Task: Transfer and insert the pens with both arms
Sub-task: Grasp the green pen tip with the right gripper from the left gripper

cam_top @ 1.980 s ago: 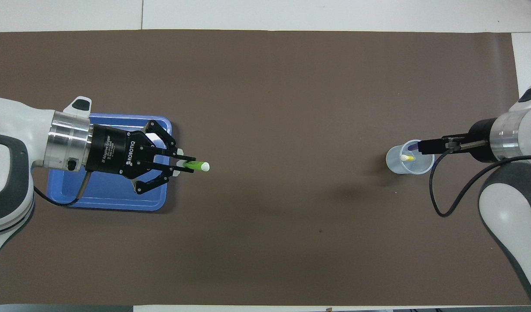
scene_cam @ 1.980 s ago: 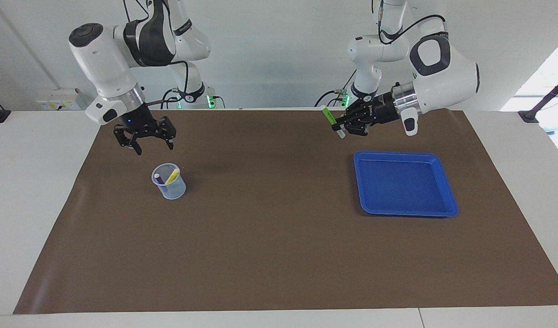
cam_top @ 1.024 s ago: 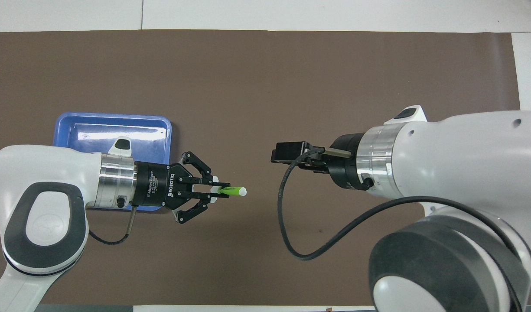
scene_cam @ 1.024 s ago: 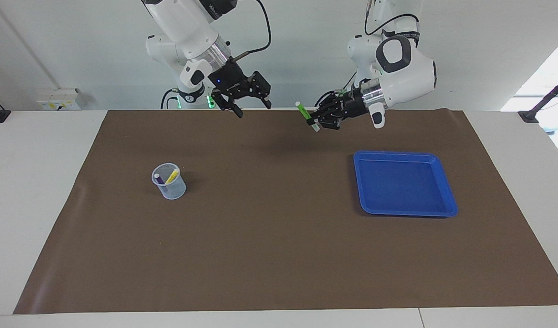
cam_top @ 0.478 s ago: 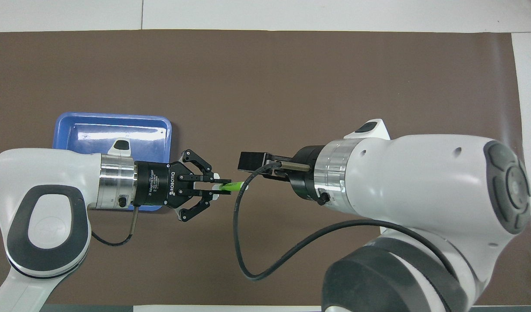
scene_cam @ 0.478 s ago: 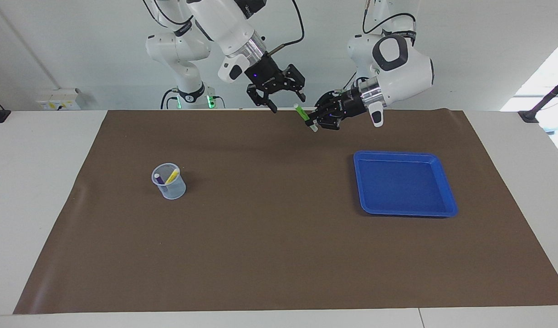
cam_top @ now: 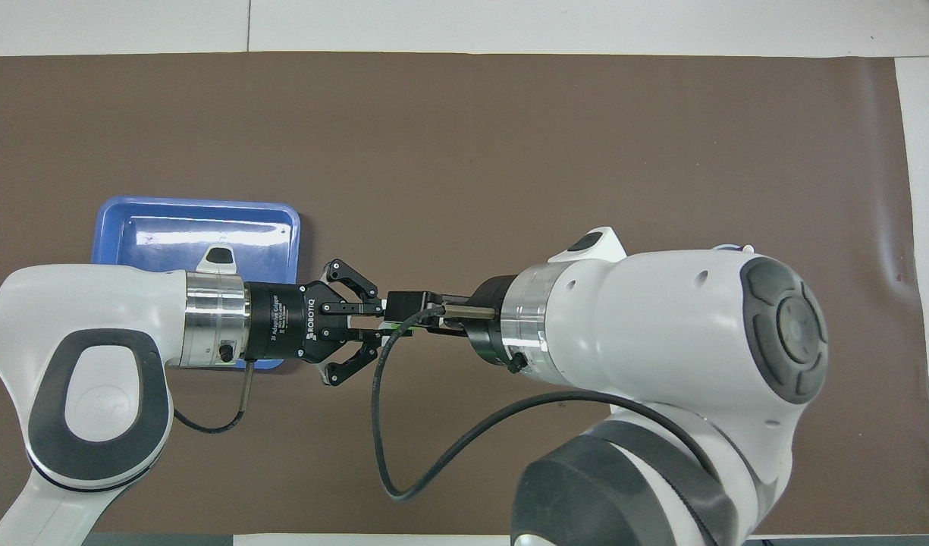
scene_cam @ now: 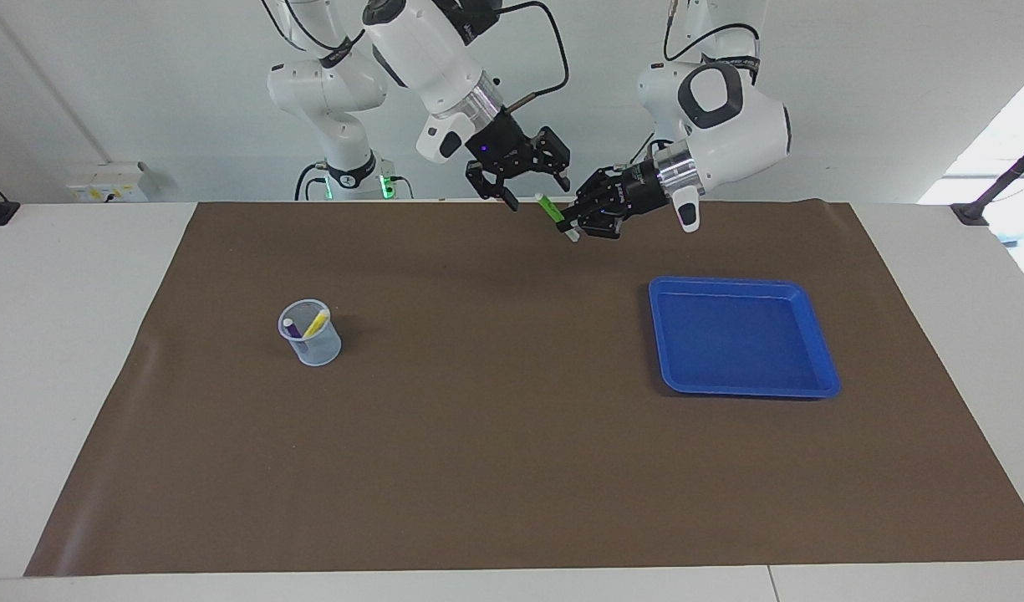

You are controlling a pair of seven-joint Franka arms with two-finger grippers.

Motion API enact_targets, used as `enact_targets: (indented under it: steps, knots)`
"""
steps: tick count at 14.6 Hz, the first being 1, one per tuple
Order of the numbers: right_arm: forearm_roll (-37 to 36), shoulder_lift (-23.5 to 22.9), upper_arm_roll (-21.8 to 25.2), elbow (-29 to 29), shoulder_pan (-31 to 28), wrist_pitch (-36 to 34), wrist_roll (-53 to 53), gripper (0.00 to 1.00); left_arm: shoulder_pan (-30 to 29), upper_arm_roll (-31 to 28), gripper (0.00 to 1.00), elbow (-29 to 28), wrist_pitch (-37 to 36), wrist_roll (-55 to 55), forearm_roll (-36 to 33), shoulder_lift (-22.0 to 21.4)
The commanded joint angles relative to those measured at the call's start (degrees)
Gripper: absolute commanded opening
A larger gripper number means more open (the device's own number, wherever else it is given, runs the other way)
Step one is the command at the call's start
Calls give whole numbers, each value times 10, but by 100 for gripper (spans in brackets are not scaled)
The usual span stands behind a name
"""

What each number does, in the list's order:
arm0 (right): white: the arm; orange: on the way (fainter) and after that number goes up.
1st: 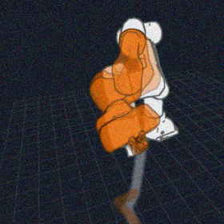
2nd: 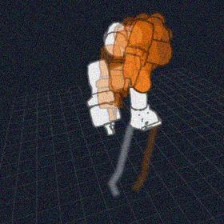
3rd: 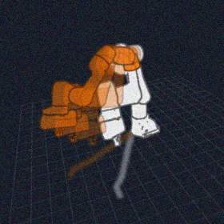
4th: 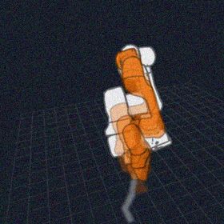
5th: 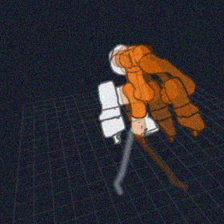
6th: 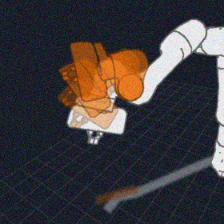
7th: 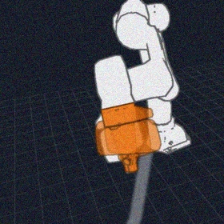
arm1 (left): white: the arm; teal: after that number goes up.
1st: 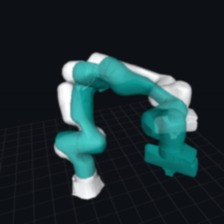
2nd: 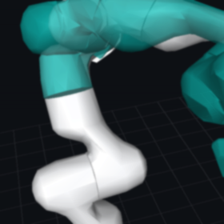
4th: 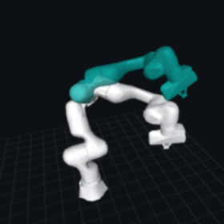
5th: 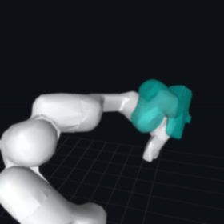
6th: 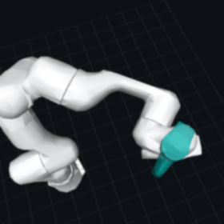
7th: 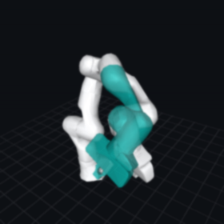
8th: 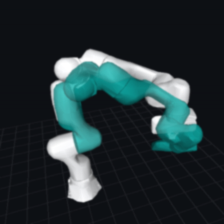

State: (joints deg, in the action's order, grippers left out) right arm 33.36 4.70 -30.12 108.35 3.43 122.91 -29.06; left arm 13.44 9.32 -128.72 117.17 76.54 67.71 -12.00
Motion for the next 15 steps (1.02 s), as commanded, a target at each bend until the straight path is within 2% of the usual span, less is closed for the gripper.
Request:
enact_targets:
  steps: [1,15]
  knots:
    - [7,15,-11,19,-4,1,0,100,9,-5,0,-20,13,11,11,-21]
    - [-10,15,-9,32,-5,52,-1,92,9,-6,0,-20,18,19,11,-20]
